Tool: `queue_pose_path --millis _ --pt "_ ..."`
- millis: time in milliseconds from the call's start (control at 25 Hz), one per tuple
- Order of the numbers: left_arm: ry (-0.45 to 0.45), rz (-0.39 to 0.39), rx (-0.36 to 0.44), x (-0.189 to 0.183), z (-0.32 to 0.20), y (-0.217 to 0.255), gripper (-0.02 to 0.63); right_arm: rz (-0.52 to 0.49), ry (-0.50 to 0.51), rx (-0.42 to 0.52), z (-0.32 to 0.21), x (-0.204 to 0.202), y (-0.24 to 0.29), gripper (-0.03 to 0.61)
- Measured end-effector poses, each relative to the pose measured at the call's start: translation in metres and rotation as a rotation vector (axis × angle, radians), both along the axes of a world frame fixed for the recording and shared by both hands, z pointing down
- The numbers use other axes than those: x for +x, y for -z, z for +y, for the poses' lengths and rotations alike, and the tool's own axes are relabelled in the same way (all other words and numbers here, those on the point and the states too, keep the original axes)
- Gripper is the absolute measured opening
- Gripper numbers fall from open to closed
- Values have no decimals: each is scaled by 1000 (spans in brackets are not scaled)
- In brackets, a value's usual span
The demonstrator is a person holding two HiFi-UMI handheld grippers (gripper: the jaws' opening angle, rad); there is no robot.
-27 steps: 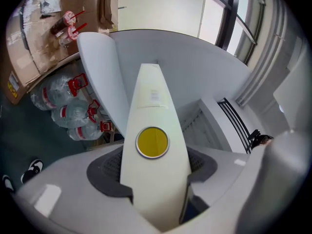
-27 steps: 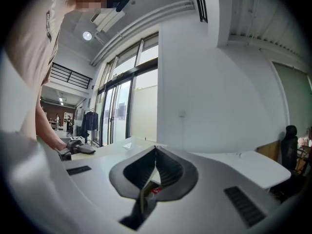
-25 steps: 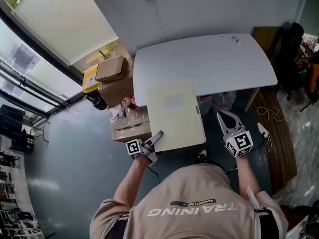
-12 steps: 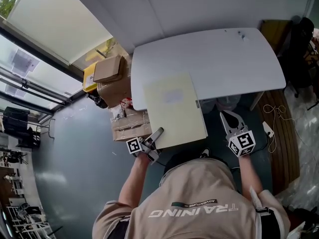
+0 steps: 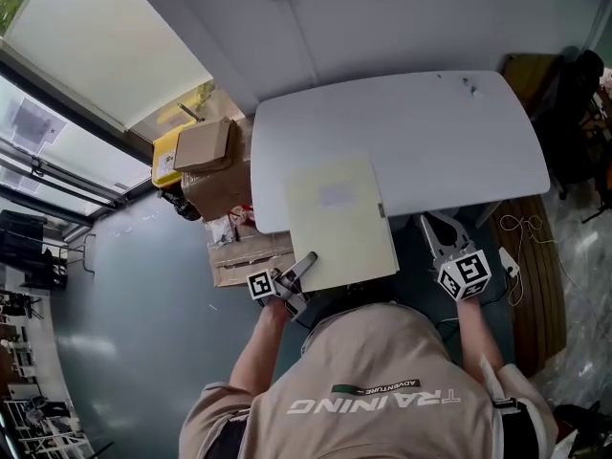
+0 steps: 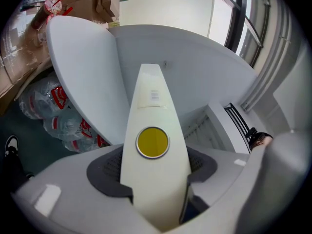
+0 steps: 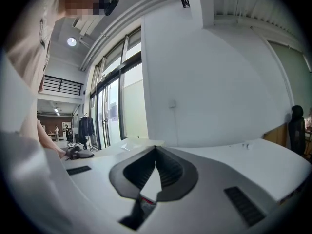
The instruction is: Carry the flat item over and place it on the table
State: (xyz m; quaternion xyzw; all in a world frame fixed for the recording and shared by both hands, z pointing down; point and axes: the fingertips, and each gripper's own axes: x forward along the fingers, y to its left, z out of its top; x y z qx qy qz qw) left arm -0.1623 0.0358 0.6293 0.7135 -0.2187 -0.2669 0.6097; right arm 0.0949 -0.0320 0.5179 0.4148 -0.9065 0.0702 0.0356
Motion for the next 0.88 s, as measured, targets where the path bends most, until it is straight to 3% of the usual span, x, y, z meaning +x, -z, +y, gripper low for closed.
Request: queue_pose_path --millis 320,480,880 --pt "-13 -9 20 -27 -53 -14 284 25 -39 2 -41 -31 3 5" --pt "-32 -25 8 -43 -69 -20 284 35 -71 -41 -48 -47 -16 5" --pt "-63 -26 -12 -36 -122 -31 284 115 -56 -77 -107 -39 -37 5"
